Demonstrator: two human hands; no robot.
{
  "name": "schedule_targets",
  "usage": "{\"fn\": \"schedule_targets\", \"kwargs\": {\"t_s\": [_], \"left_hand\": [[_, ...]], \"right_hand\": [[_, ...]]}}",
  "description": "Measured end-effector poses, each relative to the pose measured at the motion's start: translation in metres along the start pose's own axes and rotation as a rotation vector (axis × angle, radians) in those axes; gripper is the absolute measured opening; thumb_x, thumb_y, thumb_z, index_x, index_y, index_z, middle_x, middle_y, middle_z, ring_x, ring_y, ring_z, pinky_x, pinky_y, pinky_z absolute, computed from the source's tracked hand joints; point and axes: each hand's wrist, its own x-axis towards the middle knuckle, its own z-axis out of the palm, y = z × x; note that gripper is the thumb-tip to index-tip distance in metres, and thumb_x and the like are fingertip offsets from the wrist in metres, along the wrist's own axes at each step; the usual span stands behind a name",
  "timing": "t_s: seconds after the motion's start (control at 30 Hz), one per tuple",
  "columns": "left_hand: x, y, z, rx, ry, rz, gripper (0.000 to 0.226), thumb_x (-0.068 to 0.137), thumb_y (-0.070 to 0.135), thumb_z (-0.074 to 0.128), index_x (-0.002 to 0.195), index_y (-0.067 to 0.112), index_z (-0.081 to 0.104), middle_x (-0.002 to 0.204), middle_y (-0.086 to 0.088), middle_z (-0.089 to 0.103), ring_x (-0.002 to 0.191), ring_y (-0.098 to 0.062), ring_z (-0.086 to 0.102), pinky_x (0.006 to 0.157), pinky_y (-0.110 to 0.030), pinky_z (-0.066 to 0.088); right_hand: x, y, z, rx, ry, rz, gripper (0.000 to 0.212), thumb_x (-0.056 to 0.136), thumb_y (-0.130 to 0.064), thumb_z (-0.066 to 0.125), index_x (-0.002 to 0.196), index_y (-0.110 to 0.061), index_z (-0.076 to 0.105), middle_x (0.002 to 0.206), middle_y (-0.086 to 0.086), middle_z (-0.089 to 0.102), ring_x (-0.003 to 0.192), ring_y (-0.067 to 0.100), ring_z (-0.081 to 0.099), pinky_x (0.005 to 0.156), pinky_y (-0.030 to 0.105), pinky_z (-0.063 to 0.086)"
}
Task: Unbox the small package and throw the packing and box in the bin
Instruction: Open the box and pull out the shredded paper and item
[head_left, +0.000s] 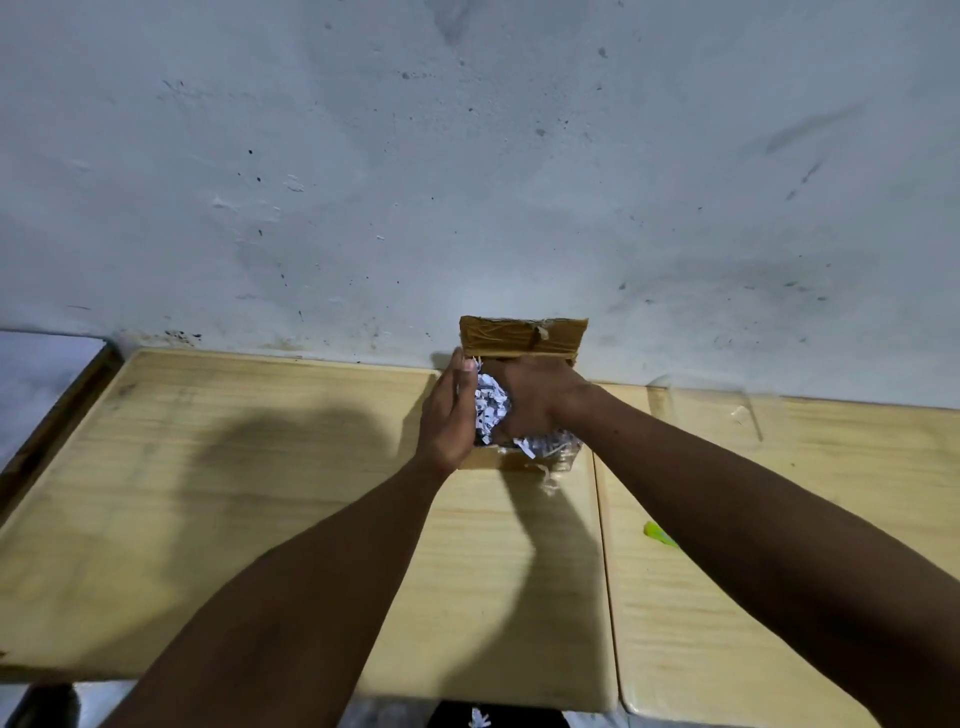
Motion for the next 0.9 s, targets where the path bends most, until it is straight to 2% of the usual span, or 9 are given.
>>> {"fn": "schedule_targets", "kwargs": {"t_s": [0.1,0.2,0.33,0.43,0.53,0.67,0.8,0.9], "left_hand": [[-0.024,-0.002,-0.003,0.004,-0.015,0.007,0.061,0.094,0.066,0.031,0.145,0.035,0.042,0.146,0.012,0.049,0.135,-0.007,0.043,0.115,-0.034,0.034],[-0.054,-0.015,-0.005,0.03,-0.006,0.025,0.067,0.085,0.079,0.026,0.141,0.046,0.041,0.139,0.014,0.056,0.128,-0.006,0.051,0.11,-0.037,0.041],[-0.096,-0.04,-0.002,0.13,0.015,0.014,0.071,0.086,0.075,0.024,0.142,0.037,0.044,0.139,0.008,0.057,0.129,-0.013,0.052,0.109,-0.04,0.041],[-0.123,-0.062,0.001,0.204,-0.032,-0.043,0.061,0.095,0.064,0.031,0.146,0.032,0.041,0.146,0.001,0.051,0.136,-0.017,0.045,0.113,-0.039,0.036],[-0.136,-0.08,0.002,0.249,-0.105,-0.09,0.059,0.099,0.056,0.033,0.15,0.026,0.035,0.154,0.001,0.039,0.143,-0.015,0.034,0.117,-0.036,0.028],[-0.139,-0.094,0.004,0.254,-0.174,-0.096,0.057,0.101,0.051,0.036,0.15,0.023,0.035,0.155,0.0,0.038,0.143,-0.013,0.033,0.118,-0.033,0.027],[-0.138,-0.105,0.002,0.322,-0.232,-0.035,0.051,0.103,0.04,0.038,0.149,0.017,0.038,0.153,-0.003,0.04,0.142,-0.015,0.035,0.117,-0.03,0.027],[-0.14,-0.109,-0.002,0.361,-0.257,0.004,0.048,0.103,0.039,0.038,0.147,0.021,0.041,0.151,-0.001,0.044,0.14,-0.015,0.039,0.116,-0.033,0.031]], "right_hand": [[-0.023,-0.015,0.01,0.013,0.058,0.018,0.076,0.066,-0.06,0.071,0.13,-0.027,0.047,0.118,-0.001,0.067,0.103,0.028,0.065,0.078,0.035,0.05],[-0.048,-0.03,0.031,0.017,0.141,0.015,0.075,0.067,-0.062,0.066,0.13,-0.025,0.048,0.118,-0.001,0.067,0.103,0.028,0.066,0.077,0.035,0.05],[-0.079,-0.048,0.071,0.058,0.114,0.011,0.081,0.063,-0.064,0.065,0.129,-0.022,0.047,0.116,0.004,0.065,0.104,0.032,0.064,0.08,0.038,0.051],[-0.096,-0.056,0.099,0.065,0.003,0.031,0.086,0.064,-0.062,0.068,0.136,-0.023,0.041,0.12,0.005,0.062,0.106,0.033,0.062,0.083,0.039,0.052],[-0.109,-0.058,0.123,0.067,-0.072,0.053,0.091,0.068,-0.058,0.071,0.143,-0.022,0.034,0.119,0.005,0.061,0.105,0.032,0.061,0.08,0.039,0.05],[-0.113,-0.057,0.148,0.131,-0.08,0.064,0.09,0.067,-0.055,0.072,0.142,-0.024,0.034,0.117,0.002,0.059,0.105,0.03,0.059,0.078,0.039,0.05],[-0.114,-0.054,0.164,0.16,-0.101,0.068,0.092,0.069,-0.056,0.071,0.145,-0.027,0.029,0.134,-0.001,0.051,0.12,0.028,0.05,0.084,0.042,0.05],[-0.116,-0.05,0.159,0.162,-0.144,0.07,0.108,0.062,-0.069,0.07,0.15,-0.03,0.02,0.147,-0.004,0.039,0.129,0.026,0.042,0.09,0.044,0.05]]}}
